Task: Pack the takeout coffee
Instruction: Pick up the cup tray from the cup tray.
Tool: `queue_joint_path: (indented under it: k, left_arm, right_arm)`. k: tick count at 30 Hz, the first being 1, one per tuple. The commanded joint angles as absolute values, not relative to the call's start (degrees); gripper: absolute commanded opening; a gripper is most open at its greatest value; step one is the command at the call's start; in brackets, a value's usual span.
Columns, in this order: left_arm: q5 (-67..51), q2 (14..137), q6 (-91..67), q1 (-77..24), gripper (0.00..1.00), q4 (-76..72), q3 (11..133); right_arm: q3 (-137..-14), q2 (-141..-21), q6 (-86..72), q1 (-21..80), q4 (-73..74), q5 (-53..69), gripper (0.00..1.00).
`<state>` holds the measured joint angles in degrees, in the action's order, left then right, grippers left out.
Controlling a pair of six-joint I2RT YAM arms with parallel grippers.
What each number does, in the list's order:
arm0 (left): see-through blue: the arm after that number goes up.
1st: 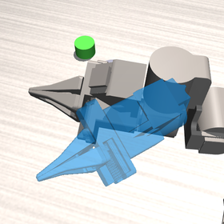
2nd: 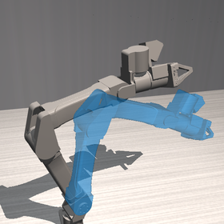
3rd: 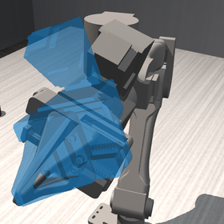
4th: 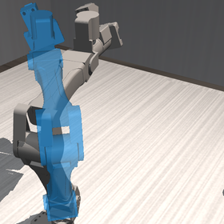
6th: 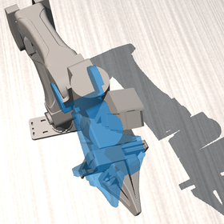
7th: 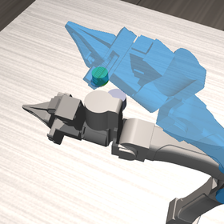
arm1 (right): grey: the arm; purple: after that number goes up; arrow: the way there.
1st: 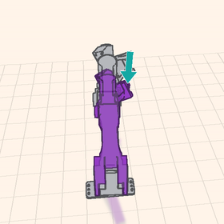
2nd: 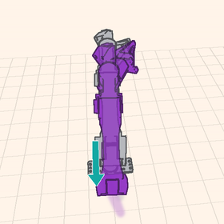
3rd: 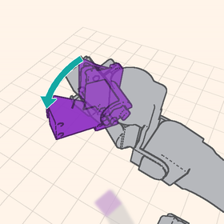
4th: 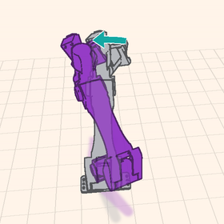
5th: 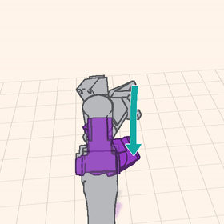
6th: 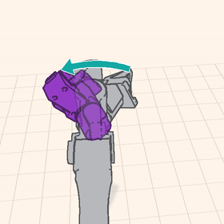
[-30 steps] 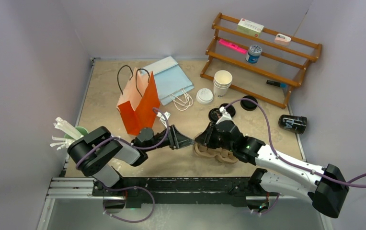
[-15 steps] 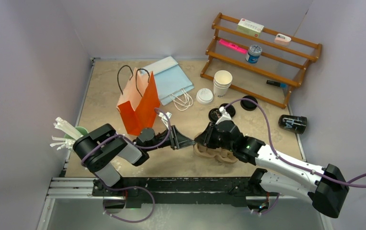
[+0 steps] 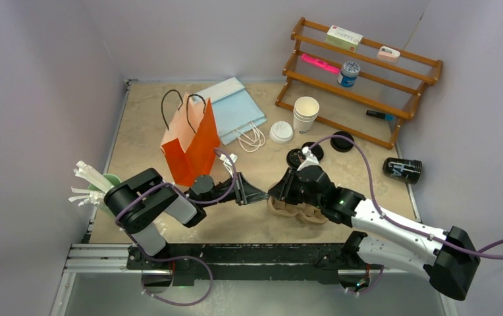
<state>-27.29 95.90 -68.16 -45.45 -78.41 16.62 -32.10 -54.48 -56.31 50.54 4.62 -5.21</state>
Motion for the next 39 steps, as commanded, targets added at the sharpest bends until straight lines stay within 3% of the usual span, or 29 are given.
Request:
queue_joint_path:
  k: [1, 5, 12, 25, 29, 39]
  left_arm:
    - [-27.95, 96.61, -66.85, -45.72, 0.1, -80.13, 18.32]
    - [-27.71, 96.22, -66.22, -45.73, 0.07, -78.57, 18.35]
    - [-27.13, 94.53, -64.5, -45.76, 0.01, -75.25, 18.57]
    - [-21.72, 89.54, -53.35, -45.75, 0.0, -48.15, 24.11]
    - [-22.08, 89.37, -53.95, -45.73, 0.0, -49.74, 23.61]
    - [-26.83, 92.12, -62.23, -45.75, 0.42, -73.79, 18.87]
  right_arm:
    - [-32.81, -52.82, -57.39, 50.78, 1.59, -3.72, 0.3]
    - [-32.78, -52.35, -57.39, 50.8, 1.71, -3.85, 0.29]
    - [-33.67, -52.03, -57.44, 50.8, 4.73, -5.46, 0.12]
    - [-35.73, -50.09, -56.95, 50.79, 9.25, -7.05, 0.16]
    - [-35.69, -51.21, -56.66, 50.77, 9.58, -7.04, 0.16]
    - [-33.68, -55.11, -56.35, 50.8, 6.0, -6.27, 0.16]
